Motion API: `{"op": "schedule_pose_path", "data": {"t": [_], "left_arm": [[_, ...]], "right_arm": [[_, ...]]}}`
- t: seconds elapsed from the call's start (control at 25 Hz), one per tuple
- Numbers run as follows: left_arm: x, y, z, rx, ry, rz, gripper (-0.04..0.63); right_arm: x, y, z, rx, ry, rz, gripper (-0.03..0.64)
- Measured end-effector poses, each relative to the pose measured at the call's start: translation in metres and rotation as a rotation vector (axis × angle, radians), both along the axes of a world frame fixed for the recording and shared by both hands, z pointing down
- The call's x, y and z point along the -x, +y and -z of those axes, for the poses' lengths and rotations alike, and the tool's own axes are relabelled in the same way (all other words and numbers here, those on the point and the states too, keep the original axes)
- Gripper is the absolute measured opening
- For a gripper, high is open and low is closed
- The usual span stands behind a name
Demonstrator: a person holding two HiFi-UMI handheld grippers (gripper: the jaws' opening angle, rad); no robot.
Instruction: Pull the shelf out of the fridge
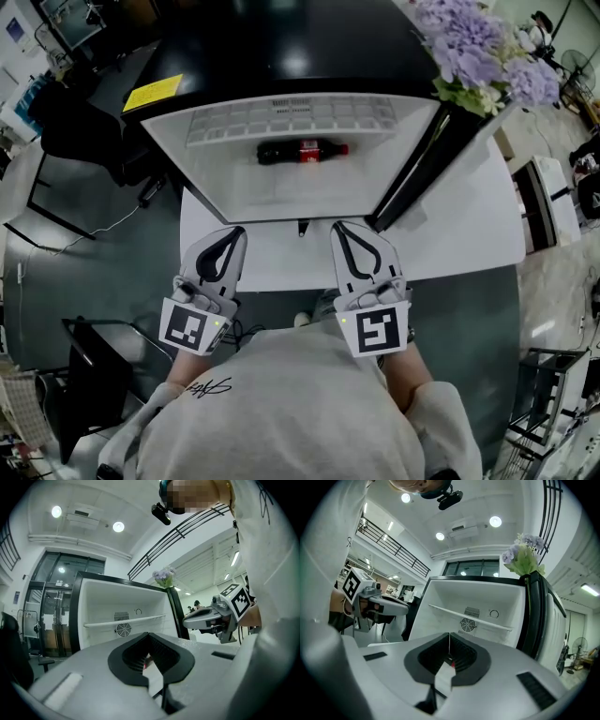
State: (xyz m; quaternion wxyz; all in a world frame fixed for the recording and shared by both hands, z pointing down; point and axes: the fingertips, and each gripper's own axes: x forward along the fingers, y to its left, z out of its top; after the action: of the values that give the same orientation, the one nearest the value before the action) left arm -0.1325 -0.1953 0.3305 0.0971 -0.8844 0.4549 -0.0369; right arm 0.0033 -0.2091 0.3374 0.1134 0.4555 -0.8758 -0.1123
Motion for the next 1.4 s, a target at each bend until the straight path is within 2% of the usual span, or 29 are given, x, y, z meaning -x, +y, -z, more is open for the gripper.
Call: {"op": "schedule_pose_path", "data": {"t": [0.28,0.4,0.56,0.72,0.8,0.92,1.08,1.4], "left_arm": [[0.0,-0.019,0.006,-0.021,-0.044,0.021,0.005],[-0.001,-0.03,0.012,-0.023,-0.064,0.043,0.005],[-0.001,-0.045,0.018,-0.041,-0.139,0.077,0.005],[-0.007,-0.057,0.023,-0.059,-0.178,0.058,0.008],[-0.008,-0.063,0.025,-0.066,-0.21,0.059,0.051],[-0.007,-0.073,0.03,-0.085,-0.239,0.072,0.078],[-0.009,-0.084,0.035,-0.109,-0.289,0.078,0.097],[-0.014,-0.107,0.041,-0.18,-0.42,0.124,0.138]], "right_arm": [[-0.003,-0.02,0.009,-0.038,0.033,0.0,0.014],[-0.001,-0.031,0.012,-0.055,0.085,0.017,0.014],[0.003,-0.044,0.018,-0.086,0.142,0.032,0.014],[0.0,-0.057,0.03,-0.136,0.168,0.021,0.015],[0.0,-0.063,0.038,-0.167,0.174,0.018,0.015],[0.004,-0.071,0.047,-0.22,0.195,0.033,0.017],[0.01,-0.082,0.046,-0.287,0.311,0.042,0.032],[0.014,-0.103,0.052,-0.327,0.427,0.053,0.087]]}}
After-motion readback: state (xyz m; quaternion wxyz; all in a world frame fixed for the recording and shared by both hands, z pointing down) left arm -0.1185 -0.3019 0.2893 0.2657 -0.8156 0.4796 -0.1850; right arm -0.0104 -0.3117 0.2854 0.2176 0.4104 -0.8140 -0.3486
